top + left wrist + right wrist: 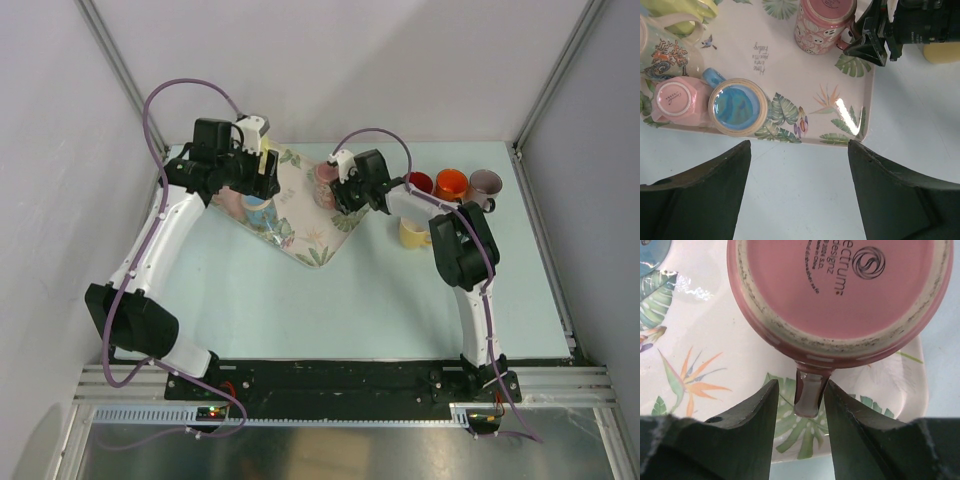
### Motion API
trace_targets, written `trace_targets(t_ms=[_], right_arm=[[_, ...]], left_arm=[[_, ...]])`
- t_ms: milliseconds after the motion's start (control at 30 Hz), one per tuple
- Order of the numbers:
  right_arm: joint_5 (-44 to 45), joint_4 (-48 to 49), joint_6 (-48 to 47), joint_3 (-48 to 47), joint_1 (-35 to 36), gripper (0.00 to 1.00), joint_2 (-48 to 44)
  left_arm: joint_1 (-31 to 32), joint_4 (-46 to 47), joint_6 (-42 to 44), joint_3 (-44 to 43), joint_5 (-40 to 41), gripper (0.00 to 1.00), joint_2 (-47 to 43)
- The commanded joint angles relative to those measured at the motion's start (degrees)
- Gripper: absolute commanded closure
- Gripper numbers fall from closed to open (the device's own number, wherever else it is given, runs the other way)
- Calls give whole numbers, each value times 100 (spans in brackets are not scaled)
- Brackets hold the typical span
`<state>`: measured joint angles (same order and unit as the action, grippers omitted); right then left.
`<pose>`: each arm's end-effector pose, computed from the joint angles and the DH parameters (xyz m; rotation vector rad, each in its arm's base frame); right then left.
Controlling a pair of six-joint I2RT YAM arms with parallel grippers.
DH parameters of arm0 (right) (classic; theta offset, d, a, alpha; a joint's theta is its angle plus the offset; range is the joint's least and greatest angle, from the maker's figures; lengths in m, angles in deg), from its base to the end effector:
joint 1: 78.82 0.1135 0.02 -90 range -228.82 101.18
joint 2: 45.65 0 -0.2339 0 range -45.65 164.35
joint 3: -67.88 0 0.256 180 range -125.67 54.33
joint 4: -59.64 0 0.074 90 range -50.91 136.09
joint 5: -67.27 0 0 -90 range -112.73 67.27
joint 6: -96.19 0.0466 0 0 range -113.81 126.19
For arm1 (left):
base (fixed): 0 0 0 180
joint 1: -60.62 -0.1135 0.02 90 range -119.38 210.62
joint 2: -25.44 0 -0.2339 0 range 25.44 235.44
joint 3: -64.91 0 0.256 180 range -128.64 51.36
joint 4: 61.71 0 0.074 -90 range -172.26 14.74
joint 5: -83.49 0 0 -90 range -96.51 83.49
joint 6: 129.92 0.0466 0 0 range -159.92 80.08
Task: Turn the mug right side up
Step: Turn over the cup on the tray.
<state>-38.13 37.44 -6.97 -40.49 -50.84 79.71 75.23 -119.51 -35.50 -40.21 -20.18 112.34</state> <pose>0.4290 0.2419 0.1543 -0.9292 2.0633 0.4411 0.3286 -0.0970 0.3511 0.4994 2.2081 -0.3644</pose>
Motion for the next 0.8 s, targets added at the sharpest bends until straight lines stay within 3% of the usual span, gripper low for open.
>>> trace_targets(t_ms=[0,400,467,600,767], right_arm=[[87,-199,-126,-185,44,54,13],[171,-1162,129,-1298,-51,58,666],[149,-1154,104,-1272,-42,66,646],[220,-1093,9,-1177,-29,95,587],[-522,-1247,222,-1206,-197,100,319]], left_arm=[[29,156,-61,59,-111,17,-218],[24,245,-18,269,-121,17,-457],[24,253,-9,288,-125,17,-466],[24,261,-17,266,-149,17,-428],[24,265,174,276,-302,18,-390]])
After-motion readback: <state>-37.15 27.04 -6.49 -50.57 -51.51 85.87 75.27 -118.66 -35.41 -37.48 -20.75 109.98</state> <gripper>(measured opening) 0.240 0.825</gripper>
